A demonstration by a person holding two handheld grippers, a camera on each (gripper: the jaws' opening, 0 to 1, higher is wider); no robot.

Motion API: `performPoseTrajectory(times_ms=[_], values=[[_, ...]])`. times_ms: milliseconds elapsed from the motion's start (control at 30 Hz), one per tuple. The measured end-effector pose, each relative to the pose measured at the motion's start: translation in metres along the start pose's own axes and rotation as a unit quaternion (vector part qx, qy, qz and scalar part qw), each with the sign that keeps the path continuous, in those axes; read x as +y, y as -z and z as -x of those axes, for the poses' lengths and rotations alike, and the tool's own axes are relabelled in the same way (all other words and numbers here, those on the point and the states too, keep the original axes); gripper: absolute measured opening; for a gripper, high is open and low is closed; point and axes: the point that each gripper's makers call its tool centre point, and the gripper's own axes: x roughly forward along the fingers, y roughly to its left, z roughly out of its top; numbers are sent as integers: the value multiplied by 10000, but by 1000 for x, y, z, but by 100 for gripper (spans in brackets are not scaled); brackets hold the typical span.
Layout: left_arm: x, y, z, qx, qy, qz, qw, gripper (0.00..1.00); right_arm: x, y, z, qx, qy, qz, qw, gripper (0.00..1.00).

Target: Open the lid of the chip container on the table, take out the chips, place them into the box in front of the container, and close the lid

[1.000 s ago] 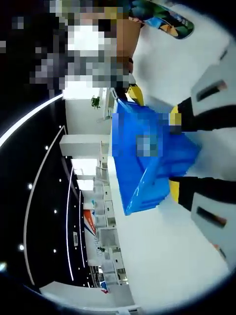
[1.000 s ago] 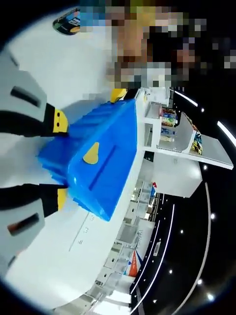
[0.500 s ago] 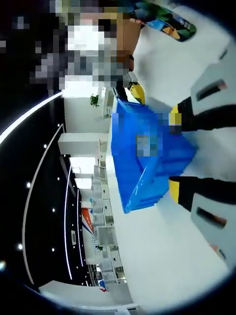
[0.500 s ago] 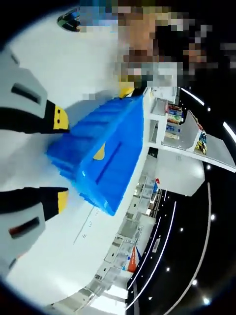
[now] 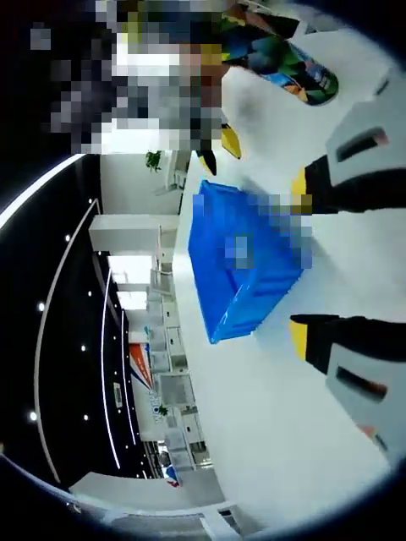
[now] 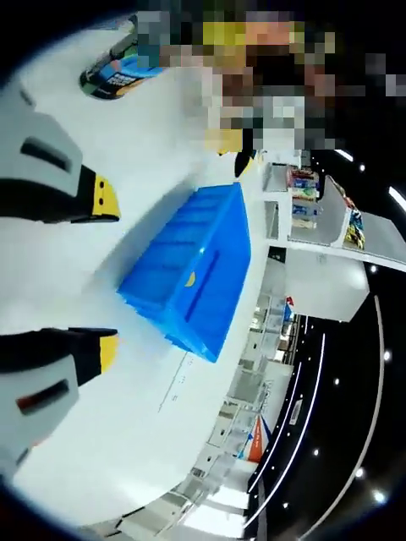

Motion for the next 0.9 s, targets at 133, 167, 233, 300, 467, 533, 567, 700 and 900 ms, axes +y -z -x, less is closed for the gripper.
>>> performPoseTrajectory(times_ms=[133,167,233,300,467,533,567,700,900], values=[[-15,-1,23,50,28,22,10000,49,7,-7,26,-118,187,-7,9998,49],[-18,-1,27,67,43,26,10000,50,8,-7,30,-115,211,-13,9997,49],[-23,0,35,59,56,-6,10000,52,13,-8,39,-135,226,-4,9997,51],[-28,-4,47,-135,55,-32,9999,52,19,-2,46,84,184,85,9998,52],[-42,-3,73,-67,61,-62,9999,53,34,1,69,122,177,76,9997,52],[-45,-2,81,-81,80,-74,9999,54,39,4,78,156,193,57,9997,52],[-48,-2,87,-86,109,-13,9999,56,42,6,82,182,175,24,9997,51],[-63,8,106,125,198,61,9997,60,57,13,103,234,100,-79,9996,52],[-68,17,127,283,200,204,9992,62,61,25,128,247,63,-191,9995,55]])
